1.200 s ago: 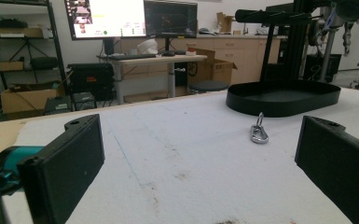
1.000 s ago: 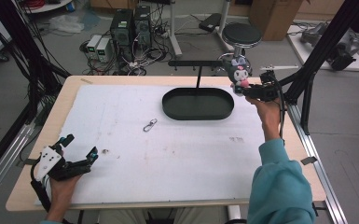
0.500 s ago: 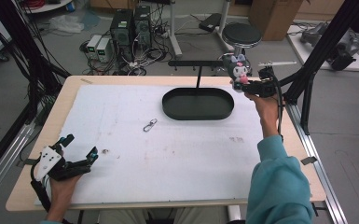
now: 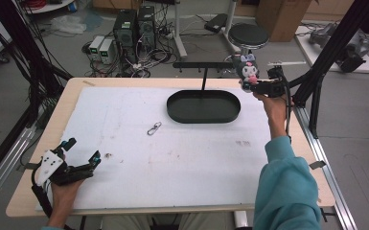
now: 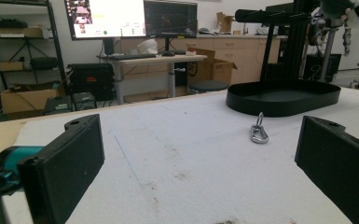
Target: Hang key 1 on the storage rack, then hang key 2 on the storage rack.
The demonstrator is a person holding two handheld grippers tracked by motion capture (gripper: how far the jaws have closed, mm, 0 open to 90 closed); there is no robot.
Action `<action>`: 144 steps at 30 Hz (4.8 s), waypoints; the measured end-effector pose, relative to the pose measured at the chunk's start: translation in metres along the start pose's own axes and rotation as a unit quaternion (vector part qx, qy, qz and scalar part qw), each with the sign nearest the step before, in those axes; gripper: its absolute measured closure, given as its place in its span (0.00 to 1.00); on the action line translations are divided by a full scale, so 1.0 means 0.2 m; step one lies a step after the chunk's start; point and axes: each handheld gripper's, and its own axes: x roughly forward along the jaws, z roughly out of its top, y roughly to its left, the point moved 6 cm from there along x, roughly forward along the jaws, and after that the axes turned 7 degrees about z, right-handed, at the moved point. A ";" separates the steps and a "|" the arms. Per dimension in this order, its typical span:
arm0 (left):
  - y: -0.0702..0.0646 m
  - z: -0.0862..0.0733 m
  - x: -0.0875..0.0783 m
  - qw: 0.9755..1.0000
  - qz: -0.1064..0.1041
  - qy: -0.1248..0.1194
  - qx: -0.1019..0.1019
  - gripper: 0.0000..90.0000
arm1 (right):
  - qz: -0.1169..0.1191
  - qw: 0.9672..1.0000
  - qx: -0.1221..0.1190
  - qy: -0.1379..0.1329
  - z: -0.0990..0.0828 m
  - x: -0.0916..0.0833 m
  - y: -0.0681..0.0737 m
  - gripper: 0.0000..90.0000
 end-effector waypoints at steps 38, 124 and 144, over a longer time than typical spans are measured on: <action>0.00 0.00 0.00 1.000 0.000 -0.001 0.000 0.02 | -0.009 0.998 0.010 0.068 -0.21 0.04 -0.11 0.59; 0.00 0.00 0.00 1.000 0.003 -0.001 -0.003 0.02 | 0.083 0.971 -0.138 -0.178 -0.64 -0.20 0.33 0.01; 0.00 0.02 0.02 1.000 0.007 0.017 -0.007 0.02 | 0.087 0.970 -0.133 -0.182 -0.66 -0.21 0.34 0.01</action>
